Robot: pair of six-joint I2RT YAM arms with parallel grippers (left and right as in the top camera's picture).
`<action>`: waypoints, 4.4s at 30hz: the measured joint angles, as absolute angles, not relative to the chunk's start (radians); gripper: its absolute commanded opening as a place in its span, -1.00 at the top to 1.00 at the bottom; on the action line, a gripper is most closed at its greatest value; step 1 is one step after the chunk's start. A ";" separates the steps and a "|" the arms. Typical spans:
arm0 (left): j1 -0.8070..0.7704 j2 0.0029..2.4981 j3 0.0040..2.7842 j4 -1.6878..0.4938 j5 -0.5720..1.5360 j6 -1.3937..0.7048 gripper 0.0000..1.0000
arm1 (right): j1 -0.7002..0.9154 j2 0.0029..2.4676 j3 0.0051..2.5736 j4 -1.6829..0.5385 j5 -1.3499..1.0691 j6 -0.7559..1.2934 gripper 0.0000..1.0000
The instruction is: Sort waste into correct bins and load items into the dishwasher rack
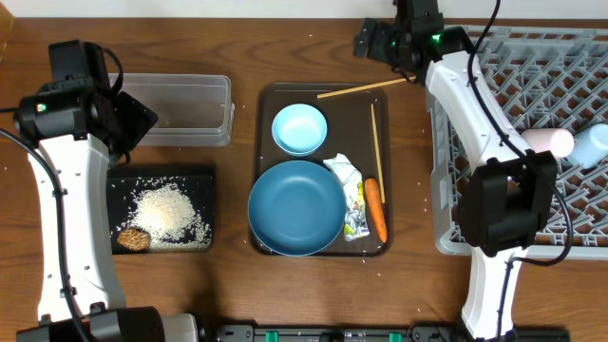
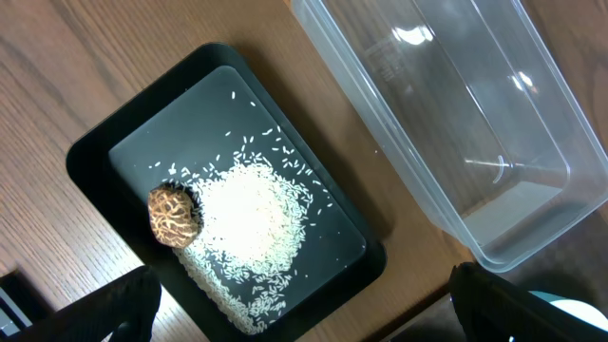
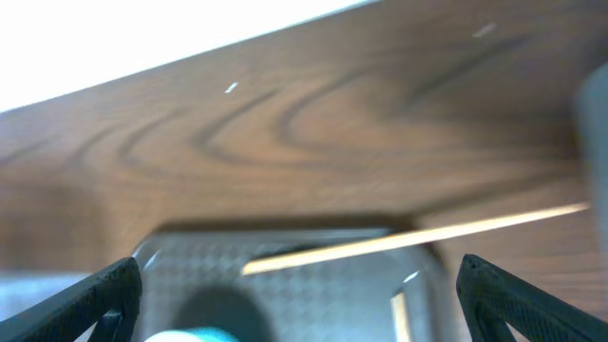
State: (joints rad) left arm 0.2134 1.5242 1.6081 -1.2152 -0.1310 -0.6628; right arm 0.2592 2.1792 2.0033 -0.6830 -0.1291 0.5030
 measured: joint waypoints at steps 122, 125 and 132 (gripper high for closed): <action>0.213 1.524 1.608 -1.215 -0.131 -0.663 -0.96 | 0.067 1.984 2.071 -0.793 0.086 0.506 0.98; 0.213 1.524 1.608 -1.215 -0.131 -0.663 -0.95 | 0.019 1.946 2.079 -0.841 0.109 0.382 0.98; 0.213 1.524 1.608 -1.215 -0.131 -0.662 -0.96 | -0.016 1.967 2.080 -0.906 0.124 0.199 0.98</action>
State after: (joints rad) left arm 0.2134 1.5242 1.6081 -1.2152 -0.1310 -0.6624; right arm -0.0158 1.9675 2.0800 -0.9062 0.1238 0.1989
